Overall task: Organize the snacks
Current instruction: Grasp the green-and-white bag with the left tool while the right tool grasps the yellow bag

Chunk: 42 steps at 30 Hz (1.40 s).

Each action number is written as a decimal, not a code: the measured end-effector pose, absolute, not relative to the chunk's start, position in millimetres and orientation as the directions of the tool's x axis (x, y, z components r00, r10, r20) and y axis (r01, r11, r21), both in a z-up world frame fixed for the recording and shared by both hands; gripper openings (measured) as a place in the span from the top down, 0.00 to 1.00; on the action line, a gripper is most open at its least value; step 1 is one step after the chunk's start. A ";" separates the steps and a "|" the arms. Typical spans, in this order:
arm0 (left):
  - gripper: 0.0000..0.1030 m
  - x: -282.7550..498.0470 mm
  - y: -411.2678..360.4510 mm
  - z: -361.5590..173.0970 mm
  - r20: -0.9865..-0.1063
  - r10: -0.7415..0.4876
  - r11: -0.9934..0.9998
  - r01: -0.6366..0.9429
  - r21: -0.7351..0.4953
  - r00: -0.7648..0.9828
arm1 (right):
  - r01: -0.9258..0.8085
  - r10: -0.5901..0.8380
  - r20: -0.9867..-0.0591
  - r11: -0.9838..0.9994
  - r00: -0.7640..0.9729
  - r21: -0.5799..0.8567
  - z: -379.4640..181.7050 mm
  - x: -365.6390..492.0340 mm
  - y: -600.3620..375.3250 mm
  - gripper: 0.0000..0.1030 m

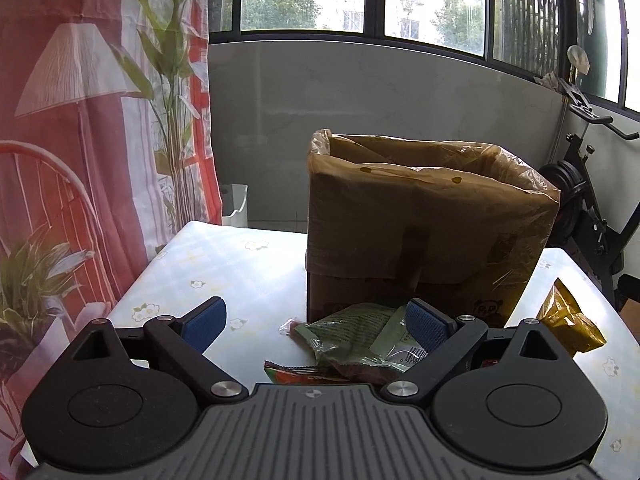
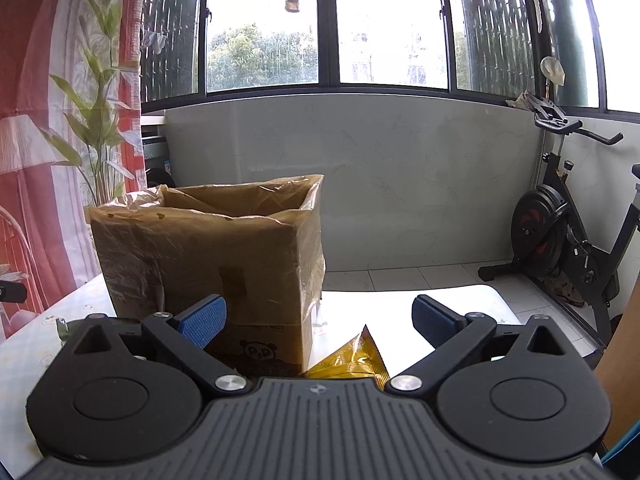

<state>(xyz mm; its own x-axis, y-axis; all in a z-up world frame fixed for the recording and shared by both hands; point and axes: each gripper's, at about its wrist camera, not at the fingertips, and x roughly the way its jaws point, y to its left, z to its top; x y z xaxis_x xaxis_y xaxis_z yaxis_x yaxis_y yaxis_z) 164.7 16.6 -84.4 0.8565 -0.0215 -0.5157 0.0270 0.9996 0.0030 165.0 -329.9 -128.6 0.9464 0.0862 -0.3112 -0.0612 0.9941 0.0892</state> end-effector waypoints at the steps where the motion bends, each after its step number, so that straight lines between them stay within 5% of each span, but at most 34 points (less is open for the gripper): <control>1: 0.05 167.5 15.0 -86.1 -0.519 -0.029 0.999 0.034 0.000 0.854 | -0.060 0.084 -0.330 0.995 0.940 0.083 -133.3 168.2 -331.1 0.05; 13: 0.05 198.4 1.3 -103.8 -0.571 -0.060 0.998 0.067 -0.009 0.819 | 0.017 0.073 -0.486 0.984 0.871 0.179 -190.1 212.3 -369.9 0.10; 28: 0.06 242.1 0.2 -127.9 -0.676 -0.076 0.997 0.042 -0.066 0.733 | 0.036 0.211 -0.565 0.919 0.798 0.393 -235.5 244.9 -388.9 0.11; 42: 0.06 250.2 24.6 -145.9 -0.740 -0.260 0.896 -0.131 -0.424 0.620 | -0.007 0.236 -0.558 0.925 0.796 0.380 -226.4 240.4 -375.8 0.31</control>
<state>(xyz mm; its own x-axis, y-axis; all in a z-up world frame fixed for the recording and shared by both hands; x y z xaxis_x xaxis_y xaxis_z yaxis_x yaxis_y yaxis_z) 250.2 24.6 -145.9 0.6199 -0.2599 -0.7404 -0.1306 0.8962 -0.4239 240.4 -375.8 -226.4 0.7960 0.2355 -0.5576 -0.0074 0.9249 0.3802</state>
